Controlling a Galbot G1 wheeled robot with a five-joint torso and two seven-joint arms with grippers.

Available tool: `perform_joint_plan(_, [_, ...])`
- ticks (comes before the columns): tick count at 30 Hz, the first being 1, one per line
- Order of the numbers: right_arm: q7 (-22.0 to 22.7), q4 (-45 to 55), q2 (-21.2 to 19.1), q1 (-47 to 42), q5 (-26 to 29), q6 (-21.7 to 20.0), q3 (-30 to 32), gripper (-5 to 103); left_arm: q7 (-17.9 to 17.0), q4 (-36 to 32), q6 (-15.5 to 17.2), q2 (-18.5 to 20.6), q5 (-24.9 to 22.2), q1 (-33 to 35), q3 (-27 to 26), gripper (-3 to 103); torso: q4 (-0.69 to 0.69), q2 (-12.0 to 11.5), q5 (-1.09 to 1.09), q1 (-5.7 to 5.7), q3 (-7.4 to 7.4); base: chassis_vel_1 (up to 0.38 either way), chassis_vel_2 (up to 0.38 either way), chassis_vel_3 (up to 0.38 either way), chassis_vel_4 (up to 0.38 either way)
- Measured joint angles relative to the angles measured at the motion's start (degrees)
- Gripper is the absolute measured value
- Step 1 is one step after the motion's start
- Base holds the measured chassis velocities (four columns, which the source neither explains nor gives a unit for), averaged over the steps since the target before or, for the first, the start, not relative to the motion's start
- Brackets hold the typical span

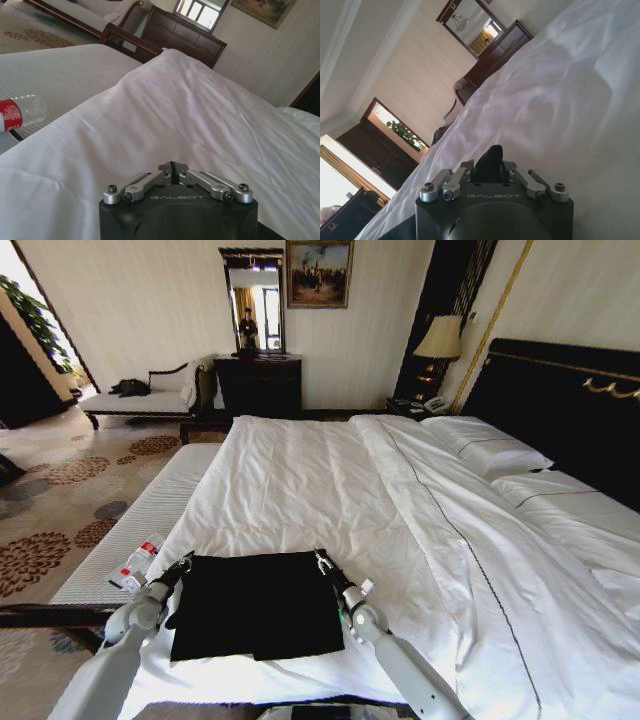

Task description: Fold the clothes on the bed.

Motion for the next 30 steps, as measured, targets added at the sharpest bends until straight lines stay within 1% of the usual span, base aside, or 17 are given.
perform_joint_plan(1, [-0.1, -0.1, 0.1, 0.1, -0.2, 0.1, 0.0, 24, 0.0, 0.0, 0.0, 0.0, 0.0, 0.0, 0.0, 2, 0.0, 0.0, 0.0, 0.0, 0.0, 0.0, 0.0, 0.0, 0.0])
perform_joint_plan(3, [-0.2, -0.3, 0.1, 0.1, -0.5, 0.2, -0.1, 24, 0.0, 0.0, 0.0, 0.0, 0.0, 0.0, 0.0, 2, 0.0, 0.0, 0.0, 0.0, 0.0, 0.0, 0.0, 0.0, 0.0])
perform_joint_plan(7, [-0.4, -0.5, 0.5, 0.4, -1.0, 1.4, 0.1, 4, 0.0, -0.1, -0.2, -0.2, 0.0, -0.1, -0.1, 2, 0.0, 0.0, 0.0, 0.0, 0.0, 0.0, 0.0, 0.0, 0.0])
perform_joint_plan(13, [-0.7, 4.0, 0.5, -0.1, -1.0, 3.8, 2.3, 1, 0.8, -2.7, -1.3, -0.5, -0.5, 0.4, -1.7, 2, 0.0, 0.0, 0.0, 0.0, 0.0, 0.0, 0.0, 0.0, 0.0])
perform_joint_plan(15, [-1.5, 9.3, 0.0, -1.1, -0.8, 5.6, 4.0, 1, 1.6, -6.8, -2.2, -1.0, -1.8, 1.9, -4.1, 2, 0.01, 0.0, 0.0, 0.0, 0.0, 0.0, 0.0, 0.0, 0.0])
perform_joint_plan(17, [-1.9, 14.9, -0.5, -2.6, 0.6, 6.5, 5.4, 1, 2.3, -10.5, -2.9, -1.6, -3.4, 3.5, -6.4, 2, 0.01, 0.0, 0.02, 0.0, 0.0, 0.0, 0.0, 0.0, 0.0])
perform_joint_plan(18, [-1.9, 14.9, -0.5, -2.6, 0.6, 6.5, 5.4, 1, 2.3, -10.5, -2.9, -1.6, -3.4, 3.5, -6.4, 2, 0.01, 0.0, 0.02, 0.0, 0.0, 0.0, 0.0, 0.0, 0.0])
perform_joint_plan(20, [-2.1, 18.3, -0.8, -3.8, 1.6, 6.9, 6.3, 1, 2.8, -13.1, -3.2, -2.2, -4.8, 4.5, -7.8, 2, 0.01, 0.0, 0.01, 0.0, -0.01, 0.0, 0.0, 0.0, 0.0])
perform_joint_plan(22, [-2.4, 24.7, -1.5, -6.8, 2.8, 7.4, 8.3, 1, 3.5, -17.8, -3.7, -3.1, -7.8, 6.5, -10.5, 2, 0.01, 0.0, 0.01, -0.02, -0.01, 0.0, 0.0, 0.0, 0.0])
perform_joint_plan(23, [-2.4, 24.7, -1.5, -6.8, 2.8, 7.4, 8.3, 1, 3.5, -17.8, -3.7, -3.1, -7.8, 6.5, -10.5, 2, 0.01, 0.0, 0.01, -0.02, -0.01, 0.0, 0.0, 0.0, 0.0])
perform_joint_plan(26, [-2.4, 29.6, -2.0, -10.6, 2.9, 7.6, 10.8, 1, 4.2, -22.2, -4.0, -3.2, -11.0, 8.0, -13.2, 2, 0.0, 0.0, 0.01, -0.01, -0.01, 0.0, 0.0, 0.0, 0.0])
perform_joint_plan(27, [-2.4, 29.6, -2.0, -10.6, 2.9, 7.6, 10.8, 1, 4.2, -22.2, -4.0, -3.2, -11.0, 8.0, -13.2, 2, 0.0, 0.0, 0.01, -0.01, -0.01, 0.0, 0.0, 0.0, 0.0])
perform_joint_plan(30, [-2.1, 35.3, -2.1, -14.5, 2.8, 7.6, 13.6, 1, 4.3, -25.9, -4.1, -2.6, -14.1, 8.5, -15.7, 2, 0.0, 0.0, 0.01, -0.01, -0.01, 0.0, 0.0, 0.0, 0.0])
